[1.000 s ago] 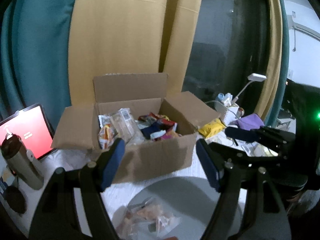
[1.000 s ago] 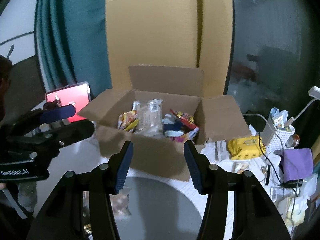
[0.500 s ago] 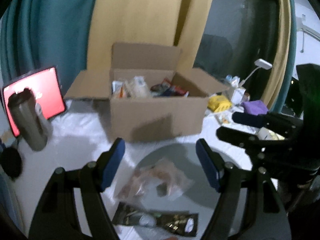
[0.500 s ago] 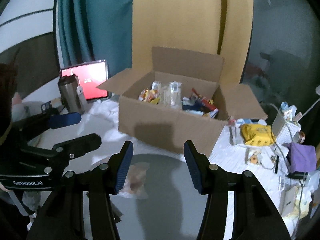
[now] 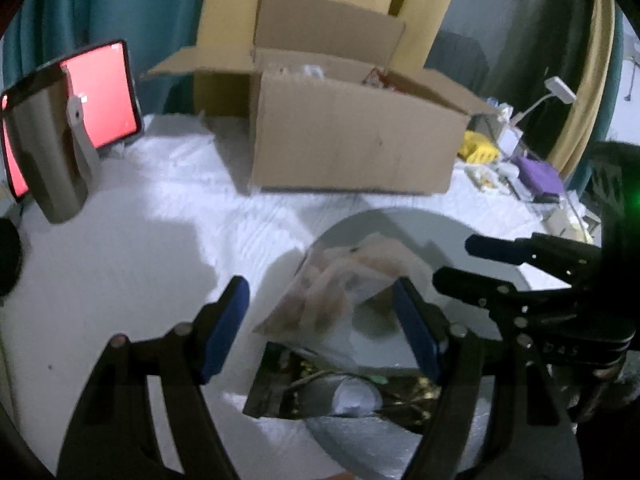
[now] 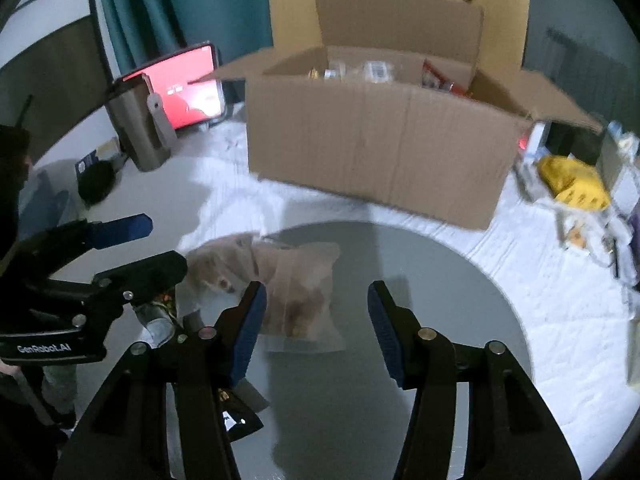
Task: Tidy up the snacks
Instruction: 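Grasp a clear pastry bag with the right tool while the left tool grasps another pastry bag, then lift both pastry bags and carry them over the cardboard box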
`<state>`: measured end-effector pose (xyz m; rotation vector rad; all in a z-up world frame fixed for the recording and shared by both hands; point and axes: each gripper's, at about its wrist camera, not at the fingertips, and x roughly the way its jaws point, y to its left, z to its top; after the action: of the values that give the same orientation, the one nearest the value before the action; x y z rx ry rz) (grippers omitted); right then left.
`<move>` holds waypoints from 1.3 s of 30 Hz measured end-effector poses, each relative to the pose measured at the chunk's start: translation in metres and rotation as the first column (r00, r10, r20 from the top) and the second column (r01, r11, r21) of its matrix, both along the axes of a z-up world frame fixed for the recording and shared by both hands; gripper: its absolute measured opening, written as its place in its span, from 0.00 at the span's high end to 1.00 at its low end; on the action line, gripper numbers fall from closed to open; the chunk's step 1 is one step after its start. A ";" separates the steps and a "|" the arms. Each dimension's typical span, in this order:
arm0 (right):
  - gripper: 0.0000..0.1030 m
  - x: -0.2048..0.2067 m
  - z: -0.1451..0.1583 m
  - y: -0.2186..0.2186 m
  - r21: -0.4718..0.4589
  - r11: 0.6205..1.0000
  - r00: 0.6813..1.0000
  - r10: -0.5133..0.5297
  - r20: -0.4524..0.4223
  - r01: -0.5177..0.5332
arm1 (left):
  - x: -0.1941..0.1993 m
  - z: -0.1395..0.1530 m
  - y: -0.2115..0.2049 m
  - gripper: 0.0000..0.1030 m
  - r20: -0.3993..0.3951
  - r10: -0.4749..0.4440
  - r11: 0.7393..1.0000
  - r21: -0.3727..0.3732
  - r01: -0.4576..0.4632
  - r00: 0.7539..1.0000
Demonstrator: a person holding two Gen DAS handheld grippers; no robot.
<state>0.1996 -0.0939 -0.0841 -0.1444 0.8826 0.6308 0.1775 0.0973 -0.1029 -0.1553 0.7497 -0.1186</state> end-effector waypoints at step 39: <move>0.50 0.028 -0.043 -0.029 0.031 1.000 0.997 0.000 -0.075 0.003 | 0.045 -0.037 -0.017 0.54 -0.103 -0.063 0.993 0.090 0.072 0.993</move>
<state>0.2273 -0.1228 -0.1269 -0.0927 0.9453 0.6516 0.2224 0.0803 -0.1400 -0.0469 0.8595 -0.1408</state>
